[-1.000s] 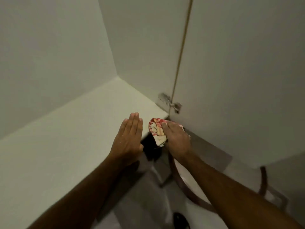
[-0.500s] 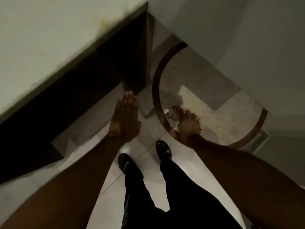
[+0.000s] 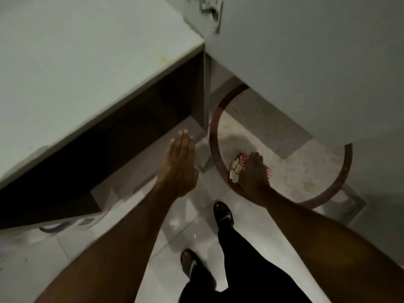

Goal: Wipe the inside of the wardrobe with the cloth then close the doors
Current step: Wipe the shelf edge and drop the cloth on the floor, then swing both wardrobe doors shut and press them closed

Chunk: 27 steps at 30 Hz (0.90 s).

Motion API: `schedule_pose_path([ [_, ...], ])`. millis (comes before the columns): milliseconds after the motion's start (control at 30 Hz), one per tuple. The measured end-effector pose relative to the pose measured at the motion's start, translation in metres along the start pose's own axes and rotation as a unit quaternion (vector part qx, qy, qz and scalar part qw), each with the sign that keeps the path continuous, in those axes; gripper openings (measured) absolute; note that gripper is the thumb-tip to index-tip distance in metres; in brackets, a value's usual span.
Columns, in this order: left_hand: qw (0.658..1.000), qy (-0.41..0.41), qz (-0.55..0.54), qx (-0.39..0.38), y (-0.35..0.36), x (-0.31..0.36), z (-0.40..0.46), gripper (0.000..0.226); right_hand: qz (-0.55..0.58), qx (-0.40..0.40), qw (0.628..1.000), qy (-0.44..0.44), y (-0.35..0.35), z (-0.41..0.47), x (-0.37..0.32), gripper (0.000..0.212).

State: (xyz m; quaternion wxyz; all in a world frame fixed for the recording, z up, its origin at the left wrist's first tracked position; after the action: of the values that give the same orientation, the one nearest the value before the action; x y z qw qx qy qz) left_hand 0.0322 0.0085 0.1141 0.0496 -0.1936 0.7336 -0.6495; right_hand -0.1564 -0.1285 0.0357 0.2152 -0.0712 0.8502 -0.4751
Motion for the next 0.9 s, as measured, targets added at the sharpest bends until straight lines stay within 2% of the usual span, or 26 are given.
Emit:
schedule_pose_path([
  [100, 0.999, 0.016, 0.036, 0.022, -0.033, -0.005, 0.007, 0.078, 0.132, 0.104, 0.986, 0.017, -0.013, -0.026, -0.021, 0.068],
  [133, 0.995, 0.048, 0.073, 0.053, -0.065, 0.001, 0.007, 0.078, 0.177, 0.159, 0.971, 0.01, -0.033, -0.048, -0.033, 0.067],
  [233, 0.964, 0.169, 0.124, 0.165, -0.183, 0.045, 0.006, 0.08, 0.243, 0.273, 0.931, -0.006, -0.103, -0.115, -0.06, 0.078],
  [333, 0.921, 0.267, 0.137, 0.25, -0.278, 0.102, 0.008, 0.082, 0.313, 0.374, 0.873, 0.0, -0.156, -0.163, -0.075, 0.081],
  [467, 0.843, 0.391, 0.17, 0.328, -0.37, 0.184, -0.01, 0.081, 0.374, 0.468, 0.801, -0.013, -0.225, -0.199, -0.079, 0.086],
  [533, 0.814, 0.421, 0.191, 0.352, -0.403, 0.22, -0.02, 0.078, 0.396, 0.488, 0.777, -0.021, -0.263, -0.206, -0.075, 0.089],
  [600, 0.801, 0.429, 0.223, 0.354, -0.426, 0.247, -0.026, 0.078, 0.407, 0.494, 0.768, -0.023, -0.3, -0.206, -0.066, 0.093],
  [700, 0.788, 0.418, 0.302, 0.335, -0.442, 0.272, -0.028, 0.076, 0.425, 0.46, 0.779, -0.028, -0.342, -0.2, -0.05, 0.094],
  [800, 0.79, 0.393, 0.345, 0.321, -0.448, 0.283, -0.029, 0.073, 0.43, 0.407, 0.805, -0.047, -0.357, -0.194, -0.041, 0.082],
  [900, 0.779, 0.387, 0.367, 0.329, -0.456, 0.29, -0.031, 0.071, 0.449, 0.384, 0.805, -0.053, -0.352, -0.194, -0.036, 0.074],
])
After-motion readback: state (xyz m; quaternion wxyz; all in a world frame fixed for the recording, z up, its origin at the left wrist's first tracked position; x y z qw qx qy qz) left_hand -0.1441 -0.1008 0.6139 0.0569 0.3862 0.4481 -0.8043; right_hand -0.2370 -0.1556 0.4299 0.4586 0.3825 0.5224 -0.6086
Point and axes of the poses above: each hand's wrist, its own z-axis towards the middle knuckle, its own y-axis out of the palm, x = y × z, the point moved 2 cm from there along z, towards the middle knuckle, and after that the axes turned 6 degrees about -z, right-handed, at the moved point
